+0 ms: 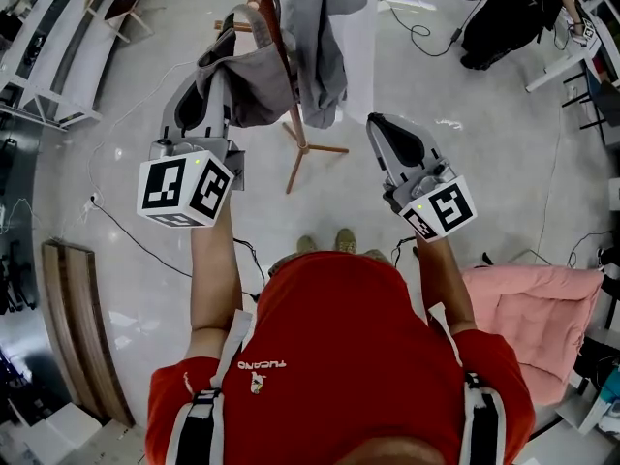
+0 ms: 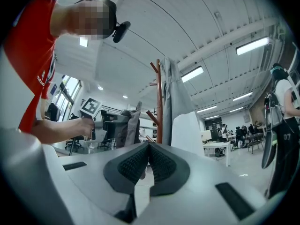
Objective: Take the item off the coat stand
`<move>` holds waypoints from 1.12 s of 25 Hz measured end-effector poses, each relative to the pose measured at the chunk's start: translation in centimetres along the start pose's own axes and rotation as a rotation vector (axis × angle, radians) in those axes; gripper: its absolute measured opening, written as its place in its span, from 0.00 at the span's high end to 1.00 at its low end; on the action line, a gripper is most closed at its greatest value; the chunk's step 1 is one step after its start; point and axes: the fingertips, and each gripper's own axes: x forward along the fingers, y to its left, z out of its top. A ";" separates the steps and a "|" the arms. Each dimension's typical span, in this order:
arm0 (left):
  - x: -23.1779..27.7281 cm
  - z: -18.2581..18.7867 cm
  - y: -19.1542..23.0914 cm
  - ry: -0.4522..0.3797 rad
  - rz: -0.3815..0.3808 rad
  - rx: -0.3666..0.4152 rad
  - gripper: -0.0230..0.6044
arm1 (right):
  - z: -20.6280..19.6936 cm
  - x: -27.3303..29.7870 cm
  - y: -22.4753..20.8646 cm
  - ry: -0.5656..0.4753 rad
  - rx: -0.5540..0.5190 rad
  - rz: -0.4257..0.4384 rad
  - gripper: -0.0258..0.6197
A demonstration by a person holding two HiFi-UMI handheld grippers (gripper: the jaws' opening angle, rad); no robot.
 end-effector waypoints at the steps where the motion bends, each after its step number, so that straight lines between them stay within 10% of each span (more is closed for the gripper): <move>1: -0.5 -0.1 0.1 -0.008 -0.005 -0.006 0.94 | 0.1 0.0 0.1 -0.001 0.002 0.001 0.92; 28: -5.2 -4.2 0.9 0.011 -0.090 -0.088 0.94 | 0.5 0.3 0.8 -0.018 0.009 -0.015 0.92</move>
